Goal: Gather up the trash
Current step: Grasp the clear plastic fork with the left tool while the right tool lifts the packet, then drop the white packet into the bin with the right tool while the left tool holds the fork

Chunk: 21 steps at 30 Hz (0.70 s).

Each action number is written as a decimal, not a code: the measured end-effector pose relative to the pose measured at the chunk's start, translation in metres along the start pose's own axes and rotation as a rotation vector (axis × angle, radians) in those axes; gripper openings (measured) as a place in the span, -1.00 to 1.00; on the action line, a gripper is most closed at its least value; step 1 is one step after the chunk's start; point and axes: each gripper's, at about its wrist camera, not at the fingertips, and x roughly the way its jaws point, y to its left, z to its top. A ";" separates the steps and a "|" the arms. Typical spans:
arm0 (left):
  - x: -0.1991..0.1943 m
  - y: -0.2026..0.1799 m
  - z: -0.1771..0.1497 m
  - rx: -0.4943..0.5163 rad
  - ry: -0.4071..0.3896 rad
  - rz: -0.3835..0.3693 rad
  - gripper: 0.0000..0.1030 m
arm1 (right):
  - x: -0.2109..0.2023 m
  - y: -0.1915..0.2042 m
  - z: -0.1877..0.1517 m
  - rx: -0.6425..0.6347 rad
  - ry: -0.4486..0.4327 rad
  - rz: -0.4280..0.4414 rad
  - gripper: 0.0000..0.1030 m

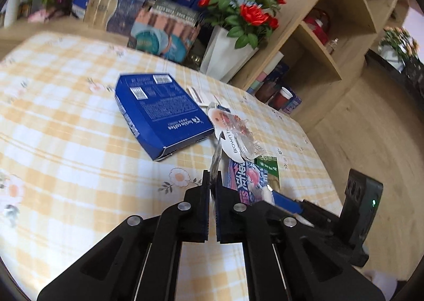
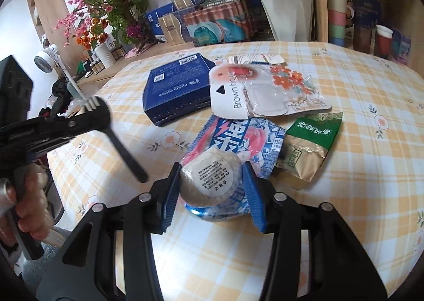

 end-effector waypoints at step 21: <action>-0.125 -0.048 -0.066 0.096 0.005 0.079 -0.93 | -0.098 0.051 -0.066 -0.026 -0.070 -0.001 -0.07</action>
